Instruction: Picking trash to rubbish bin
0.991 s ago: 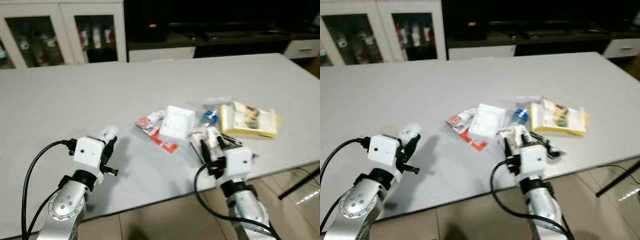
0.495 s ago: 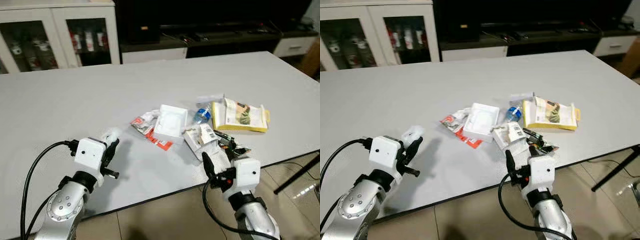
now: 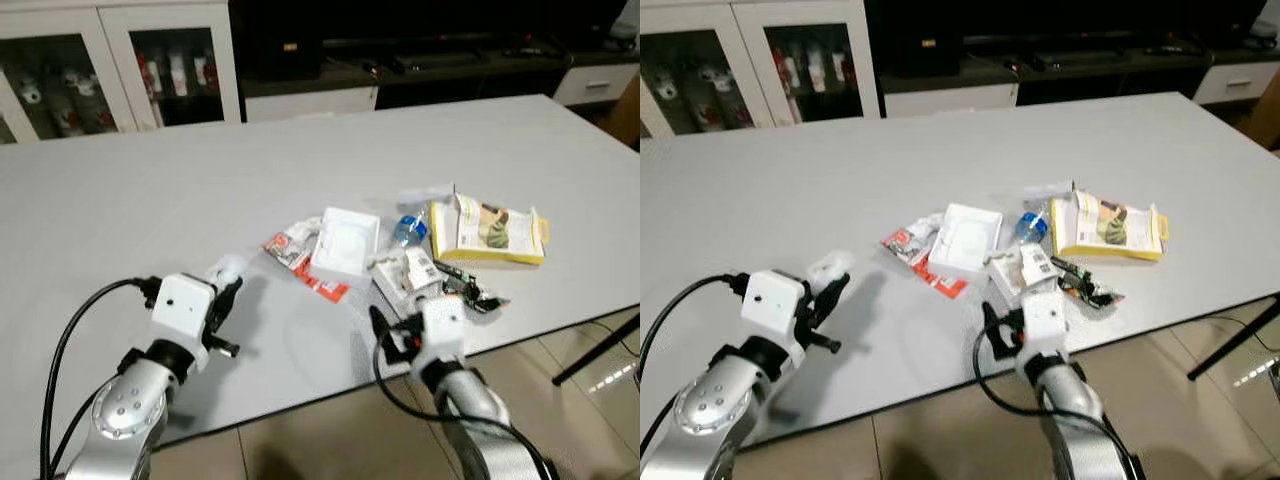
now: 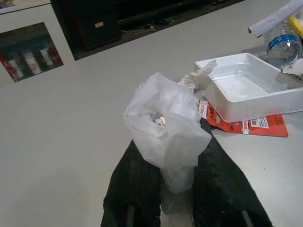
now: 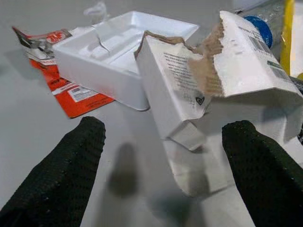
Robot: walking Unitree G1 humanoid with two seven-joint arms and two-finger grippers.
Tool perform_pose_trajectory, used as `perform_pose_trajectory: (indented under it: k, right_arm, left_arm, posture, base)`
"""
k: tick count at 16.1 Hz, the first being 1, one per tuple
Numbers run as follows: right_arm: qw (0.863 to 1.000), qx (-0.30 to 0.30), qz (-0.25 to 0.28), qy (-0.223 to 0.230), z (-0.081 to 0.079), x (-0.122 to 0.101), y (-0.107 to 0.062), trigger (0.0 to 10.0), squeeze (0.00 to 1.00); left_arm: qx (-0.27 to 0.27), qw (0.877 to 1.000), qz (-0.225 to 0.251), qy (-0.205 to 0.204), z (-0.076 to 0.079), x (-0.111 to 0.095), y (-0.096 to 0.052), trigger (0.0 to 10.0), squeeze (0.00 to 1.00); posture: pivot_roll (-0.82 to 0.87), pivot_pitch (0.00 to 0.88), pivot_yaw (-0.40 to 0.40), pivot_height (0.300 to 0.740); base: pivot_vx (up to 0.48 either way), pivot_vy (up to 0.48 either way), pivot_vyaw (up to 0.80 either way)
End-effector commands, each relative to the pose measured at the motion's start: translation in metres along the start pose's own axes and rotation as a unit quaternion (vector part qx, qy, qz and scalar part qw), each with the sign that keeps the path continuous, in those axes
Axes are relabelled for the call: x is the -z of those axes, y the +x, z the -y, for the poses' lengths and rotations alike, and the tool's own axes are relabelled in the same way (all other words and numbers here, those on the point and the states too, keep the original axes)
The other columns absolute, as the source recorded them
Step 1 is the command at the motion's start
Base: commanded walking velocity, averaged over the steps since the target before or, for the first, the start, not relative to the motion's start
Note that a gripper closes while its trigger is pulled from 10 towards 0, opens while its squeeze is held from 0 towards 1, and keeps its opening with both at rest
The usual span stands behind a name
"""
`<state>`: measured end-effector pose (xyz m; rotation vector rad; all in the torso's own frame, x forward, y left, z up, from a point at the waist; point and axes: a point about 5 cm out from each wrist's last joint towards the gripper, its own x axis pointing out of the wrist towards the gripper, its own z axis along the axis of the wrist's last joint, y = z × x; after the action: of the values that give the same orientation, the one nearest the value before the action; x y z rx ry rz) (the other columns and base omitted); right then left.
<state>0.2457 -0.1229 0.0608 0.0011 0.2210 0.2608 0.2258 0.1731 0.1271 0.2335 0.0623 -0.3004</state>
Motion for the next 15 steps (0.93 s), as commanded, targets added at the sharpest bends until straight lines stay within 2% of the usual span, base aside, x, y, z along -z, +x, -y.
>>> perform_pose_trajectory:
  k: [1, 3, 5, 6, 7, 8, 11, 12, 13, 15]
  right_arm:
    - [1.0, 0.01, -0.003, -0.006, 0.004, 0.001, 0.004, 10.0, 0.0]
    - [0.999, 0.018, -0.006, -0.05, 0.005, 0.0, 0.015, 10.0, 0.0]
    - [0.998, 0.024, -0.003, -0.056, 0.004, -0.001, 0.019, 10.0, 0.0]
    - [0.998, 0.022, 0.002, -0.056, 0.003, -0.001, 0.021, 9.7, 0.0]
    - [0.998, 0.01, 0.007, -0.056, -0.001, 0.0, 0.024, 5.3, 0.0]
    - [0.998, 0.001, 0.009, -0.055, -0.004, 0.002, 0.026, 0.0, 0.0]
    - [0.998, -0.006, 0.012, -0.058, -0.007, 0.003, 0.028, 0.0, 0.0]
    - [0.998, -0.005, 0.013, -0.058, -0.007, 0.003, 0.029, 0.0, 0.0]
    - [0.998, -0.004, 0.016, -0.059, -0.007, 0.003, 0.03, 0.0, 0.0]
    - [0.998, -0.003, 0.018, -0.059, -0.006, 0.003, 0.031, 0.0, 0.0]
  left_arm:
    - [0.009, 1.0, 0.005, 0.004, 0.002, -0.004, 0.001, 10.0, 0.0]
    - [0.013, 1.0, 0.004, 0.003, 0.003, -0.003, 0.001, 10.0, 0.0]
    - [0.015, 1.0, 0.002, -0.001, 0.003, -0.003, 0.0, 10.0, 0.0]
    - [0.015, 1.0, 0.002, -0.003, 0.003, -0.003, -0.001, 10.0, 0.0]
    - [0.016, 1.0, 0.0, -0.006, 0.003, -0.002, -0.002, 10.0, 0.0]
    - [0.019, 1.0, 0.0, -0.006, 0.004, -0.002, -0.002, 10.0, 0.0]
    - [0.041, 0.999, 0.0, -0.019, 0.008, -0.003, -0.003, 10.0, 0.0]
    - [0.09, 0.995, -0.002, -0.033, 0.015, -0.003, -0.006, 10.0, 0.0]
    - [0.133, 0.991, -0.009, -0.027, 0.021, -0.001, -0.01, 10.0, 0.0]
    - [0.146, 0.989, -0.014, -0.022, 0.023, 0.0, -0.012, 10.0, 0.0]
  posture:
    - [0.1, 0.0, -0.022, 0.74]
    - [0.11, 0.0, -0.029, 0.74]
    - [0.11, 0.0, -0.03, 0.74]
    - [0.11, 0.0, -0.03, 0.74]
    - [0.12, 0.0, -0.031, 0.74]
    - [0.12, 0.0, -0.031, 0.74]
    - [0.12, 0.0, -0.034, 0.74]
    - [0.12, 0.0, -0.036, 0.74]
    - [0.12, 0.0, -0.038, 0.74]
    - [0.12, 0.0, -0.038, 0.74]
  base:
    - [0.0, 0.0, 0.0]
    - [0.0, 0.0, 0.0]
    - [0.0, 0.0, 0.0]
    - [0.0, 0.0, 0.0]
    - [0.0, 0.0, 0.0]
    - [0.0, 0.0, 0.0]
    - [0.0, 0.0, 0.0]
    - [0.0, 0.0, 0.0]
    - [0.0, 0.0, 0.0]
    - [0.0, 0.0, 0.0]
